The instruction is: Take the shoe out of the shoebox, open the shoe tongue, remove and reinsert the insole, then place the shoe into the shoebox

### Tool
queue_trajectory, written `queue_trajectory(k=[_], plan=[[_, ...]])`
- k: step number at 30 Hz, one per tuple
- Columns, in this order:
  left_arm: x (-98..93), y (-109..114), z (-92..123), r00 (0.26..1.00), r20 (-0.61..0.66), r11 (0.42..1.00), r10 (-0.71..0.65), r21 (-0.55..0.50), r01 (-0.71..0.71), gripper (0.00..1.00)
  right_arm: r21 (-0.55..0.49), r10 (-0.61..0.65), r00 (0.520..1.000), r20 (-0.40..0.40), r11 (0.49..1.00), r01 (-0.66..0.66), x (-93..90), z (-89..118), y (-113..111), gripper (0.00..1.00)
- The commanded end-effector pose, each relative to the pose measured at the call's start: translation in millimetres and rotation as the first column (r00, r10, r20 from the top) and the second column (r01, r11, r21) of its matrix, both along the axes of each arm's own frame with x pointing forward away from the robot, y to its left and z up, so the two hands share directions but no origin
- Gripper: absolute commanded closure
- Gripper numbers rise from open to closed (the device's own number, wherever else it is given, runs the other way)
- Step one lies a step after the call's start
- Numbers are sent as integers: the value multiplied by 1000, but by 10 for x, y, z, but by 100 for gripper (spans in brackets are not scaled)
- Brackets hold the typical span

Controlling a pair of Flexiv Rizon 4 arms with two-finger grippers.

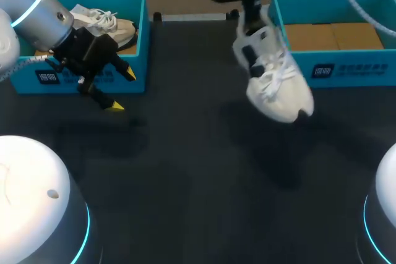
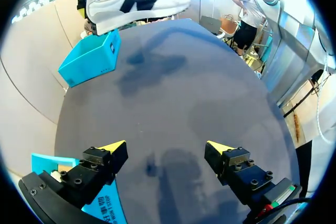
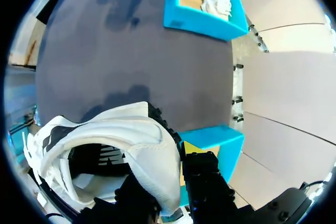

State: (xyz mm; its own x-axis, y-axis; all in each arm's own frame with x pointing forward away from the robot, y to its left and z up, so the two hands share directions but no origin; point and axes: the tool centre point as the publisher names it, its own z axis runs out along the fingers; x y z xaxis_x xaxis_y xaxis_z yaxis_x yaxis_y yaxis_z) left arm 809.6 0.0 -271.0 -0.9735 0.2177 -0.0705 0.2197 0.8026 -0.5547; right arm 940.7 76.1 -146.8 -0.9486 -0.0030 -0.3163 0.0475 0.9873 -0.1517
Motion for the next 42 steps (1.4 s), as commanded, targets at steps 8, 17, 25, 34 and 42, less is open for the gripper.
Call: queue_trajectory(k=[8,17,25,34,42], plan=[[-4,2,1,1000,0,1000,-1,3,1,0,61,-37,999,-11,997,38,248,133,-732,100],[-4,2,1,1000,0,1000,-1,3,1,0,61,-37,999,-11,997,38,248,133,-732,100],[-4,2,1,1000,0,1000,-1,3,1,0,61,-37,999,-11,997,38,248,133,-732,100],[-4,2,1,1000,0,1000,-1,3,1,0,82,-51,999,-7,995,52,591,78,-934,100],[-4,2,1,1000,0,1000,-1,3,1,0,25,-90,996,-14,996,90,860,17,-1480,100]])
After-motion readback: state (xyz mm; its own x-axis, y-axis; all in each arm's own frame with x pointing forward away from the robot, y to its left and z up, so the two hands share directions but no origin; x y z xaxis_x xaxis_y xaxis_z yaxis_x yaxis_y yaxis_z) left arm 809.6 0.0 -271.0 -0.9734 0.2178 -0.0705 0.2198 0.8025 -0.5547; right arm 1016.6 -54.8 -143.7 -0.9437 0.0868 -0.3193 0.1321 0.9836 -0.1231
